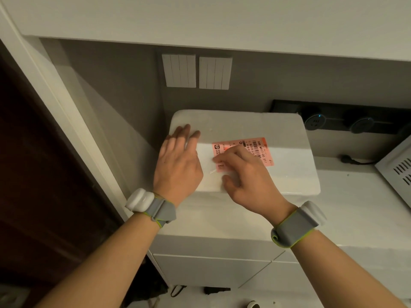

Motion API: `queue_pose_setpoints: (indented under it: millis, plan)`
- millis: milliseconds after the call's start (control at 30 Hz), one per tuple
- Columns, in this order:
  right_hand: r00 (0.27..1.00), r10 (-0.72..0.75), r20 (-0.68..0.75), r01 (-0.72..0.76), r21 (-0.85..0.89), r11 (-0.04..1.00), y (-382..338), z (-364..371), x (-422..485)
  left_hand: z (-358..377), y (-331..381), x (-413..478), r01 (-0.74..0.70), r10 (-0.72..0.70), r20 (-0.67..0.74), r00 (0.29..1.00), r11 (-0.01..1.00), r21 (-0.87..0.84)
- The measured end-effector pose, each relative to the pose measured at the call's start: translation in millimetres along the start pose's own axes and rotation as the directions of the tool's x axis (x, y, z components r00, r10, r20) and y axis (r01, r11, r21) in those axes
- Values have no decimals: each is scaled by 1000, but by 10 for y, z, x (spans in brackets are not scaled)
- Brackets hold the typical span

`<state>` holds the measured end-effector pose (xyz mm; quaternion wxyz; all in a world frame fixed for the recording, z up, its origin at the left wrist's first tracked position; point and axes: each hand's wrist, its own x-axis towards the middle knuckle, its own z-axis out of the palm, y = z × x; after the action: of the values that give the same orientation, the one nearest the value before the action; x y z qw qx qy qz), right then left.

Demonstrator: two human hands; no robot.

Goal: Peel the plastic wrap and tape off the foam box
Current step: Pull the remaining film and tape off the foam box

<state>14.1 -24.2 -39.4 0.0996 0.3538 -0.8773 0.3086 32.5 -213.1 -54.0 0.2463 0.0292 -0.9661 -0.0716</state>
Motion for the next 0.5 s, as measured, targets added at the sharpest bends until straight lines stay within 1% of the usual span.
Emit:
queue_pose_setpoints:
  millis: [67,167,233,300,400,500]
  plan:
    - [1000,-1,-1,1,-92,996,-29,33,-7,-5,3,0,2,-2,-8,1000,1000,1]
    - [999,-26,24,30,-181,983,-66,42,-27,-25,15,-3,7,-7,-18,1000,1000,4]
    - [991,-83,100,107,-261,960,-71,-11,-3,-35,21,7,8,-8,-9,1000,1000,-2]
    - [966,-154,209,216,-318,923,-49,-94,54,-39,21,21,7,-7,2,1000,1000,-9]
    - [920,-206,334,318,-329,889,19,-218,143,-15,15,50,12,-12,-1,1000,1000,-19]
    - [886,-249,391,388,-330,861,74,-287,192,7,9,80,19,-19,2,1000,1000,-24]
